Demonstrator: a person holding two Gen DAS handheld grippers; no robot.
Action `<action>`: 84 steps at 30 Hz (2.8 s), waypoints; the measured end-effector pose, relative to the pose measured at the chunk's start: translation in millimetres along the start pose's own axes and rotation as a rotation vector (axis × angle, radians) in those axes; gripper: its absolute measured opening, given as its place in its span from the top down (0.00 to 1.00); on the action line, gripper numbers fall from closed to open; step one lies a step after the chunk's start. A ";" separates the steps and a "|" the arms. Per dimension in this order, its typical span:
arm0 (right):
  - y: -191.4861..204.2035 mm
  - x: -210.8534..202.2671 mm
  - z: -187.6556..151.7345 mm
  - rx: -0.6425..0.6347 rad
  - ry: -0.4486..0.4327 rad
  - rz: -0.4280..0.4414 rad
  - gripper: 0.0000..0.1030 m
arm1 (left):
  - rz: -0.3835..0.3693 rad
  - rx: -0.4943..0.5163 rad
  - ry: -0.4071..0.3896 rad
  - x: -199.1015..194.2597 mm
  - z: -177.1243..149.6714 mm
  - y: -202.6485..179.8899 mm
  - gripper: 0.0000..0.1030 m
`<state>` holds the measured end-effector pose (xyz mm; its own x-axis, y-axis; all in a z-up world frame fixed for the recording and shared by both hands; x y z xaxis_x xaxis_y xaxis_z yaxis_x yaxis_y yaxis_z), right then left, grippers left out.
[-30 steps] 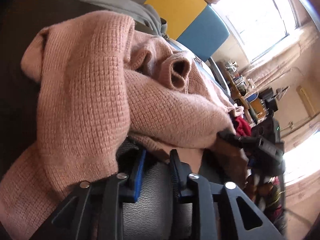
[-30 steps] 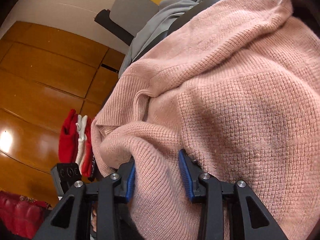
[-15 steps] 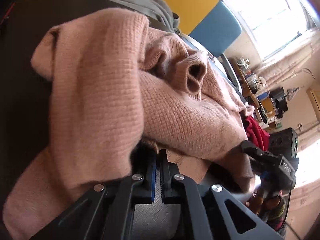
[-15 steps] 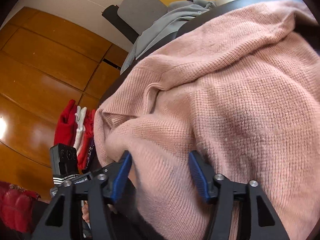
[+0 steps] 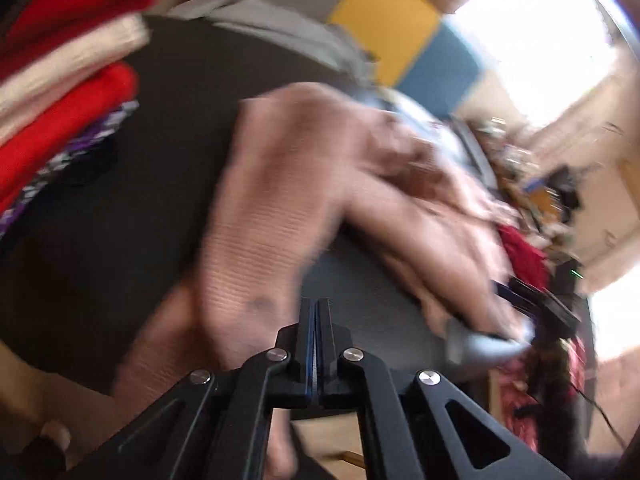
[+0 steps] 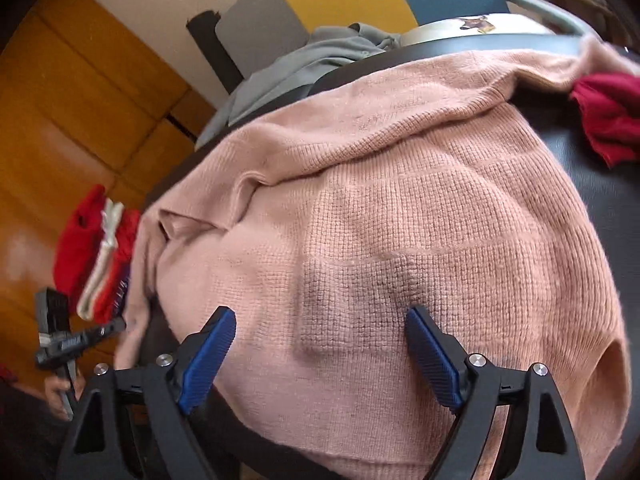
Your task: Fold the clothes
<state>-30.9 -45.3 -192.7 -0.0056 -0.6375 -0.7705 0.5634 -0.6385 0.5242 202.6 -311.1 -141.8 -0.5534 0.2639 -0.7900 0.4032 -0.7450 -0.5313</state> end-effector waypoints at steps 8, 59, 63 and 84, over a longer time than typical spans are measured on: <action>-4.8 6.4 3.4 0.037 -0.058 0.045 0.05 | -0.037 -0.004 0.044 56.6 6.1 -41.3 0.71; -29.5 -17.6 -29.8 -0.295 0.058 -0.431 0.00 | 0.393 0.085 -0.023 -17.2 -13.0 42.3 0.57; -23.6 -14.8 -31.5 -0.288 0.030 -0.439 0.00 | 0.442 0.090 0.044 11.3 -10.5 49.2 0.57; -11.2 -8.6 -37.0 -0.277 -0.061 -0.440 0.00 | 0.365 -0.281 -0.526 -159.8 224.7 45.6 0.79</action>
<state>-6.5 -16.7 -205.3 -0.3348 -0.3638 -0.8692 0.6942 -0.7190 0.0336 145.7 -524.9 29.0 -0.5974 -0.3573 -0.7180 0.7644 -0.5244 -0.3751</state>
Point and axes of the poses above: each gripper's, at about its wrist camera, not at the fingertips, and x roughly the way its jaws point, y to its left, z to its top, the point moved 6 cm from there along x, roughly the way its jaws point, and after that the axes turned 8 degrees about y, right-handed, at the moved point
